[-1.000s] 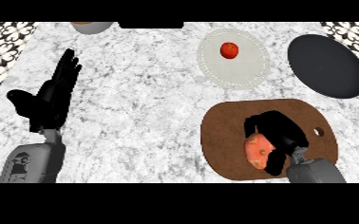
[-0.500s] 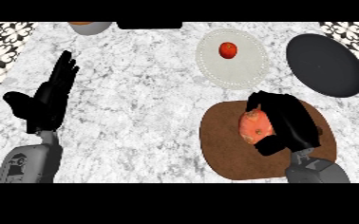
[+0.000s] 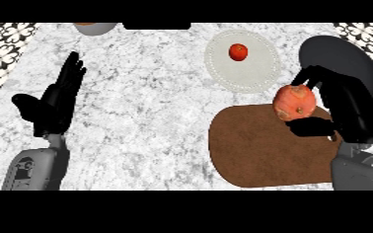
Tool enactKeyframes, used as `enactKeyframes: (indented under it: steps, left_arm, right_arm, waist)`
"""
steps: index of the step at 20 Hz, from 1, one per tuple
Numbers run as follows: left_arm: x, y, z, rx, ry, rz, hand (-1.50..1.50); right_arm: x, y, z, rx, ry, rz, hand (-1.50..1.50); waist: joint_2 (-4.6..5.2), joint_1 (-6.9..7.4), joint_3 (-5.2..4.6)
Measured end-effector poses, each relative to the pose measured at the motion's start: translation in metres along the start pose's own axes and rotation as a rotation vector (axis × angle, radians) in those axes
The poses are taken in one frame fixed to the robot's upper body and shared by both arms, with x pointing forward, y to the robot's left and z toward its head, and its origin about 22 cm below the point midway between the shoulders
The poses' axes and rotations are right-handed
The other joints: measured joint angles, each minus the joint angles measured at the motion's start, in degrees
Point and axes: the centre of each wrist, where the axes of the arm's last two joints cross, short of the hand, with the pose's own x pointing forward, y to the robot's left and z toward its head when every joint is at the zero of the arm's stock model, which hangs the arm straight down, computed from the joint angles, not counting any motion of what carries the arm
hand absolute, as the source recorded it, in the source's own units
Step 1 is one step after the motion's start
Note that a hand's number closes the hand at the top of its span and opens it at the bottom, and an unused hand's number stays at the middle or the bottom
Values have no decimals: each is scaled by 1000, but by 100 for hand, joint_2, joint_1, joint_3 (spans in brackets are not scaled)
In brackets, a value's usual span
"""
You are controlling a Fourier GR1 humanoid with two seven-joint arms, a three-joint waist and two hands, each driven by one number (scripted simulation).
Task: Pick the squash from the cutting board and place it in the pan
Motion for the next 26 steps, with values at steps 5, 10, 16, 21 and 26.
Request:
enactKeyframes:
  steps: [5, 10, 16, 21, 26]
  left_arm:
    - [4, 2, -4, -8, -1, 3, 0]
    - [7, -4, -6, -24, -3, 4, 0]
    - [11, -9, -9, -41, -24, 9, 0]
    - [11, -16, -10, -59, -37, 12, 0]
    - [14, -27, -13, -79, -48, 19, 0]
  right_arm:
    - [-33, -25, -28, -88, 69, -158, 150]
    - [-96, -48, -60, -145, 129, -170, 150]
    - [-158, -62, -81, -211, 189, -83, 150]
    - [-196, -64, -79, -259, 233, 32, 150]
    - [-219, -60, -74, -285, 272, 48, 150]
  waist:
    - [12, 35, 3]
    - [39, 108, 8]
    - [93, 241, 15]
    - [161, 363, 28]
    - [219, 460, 44]
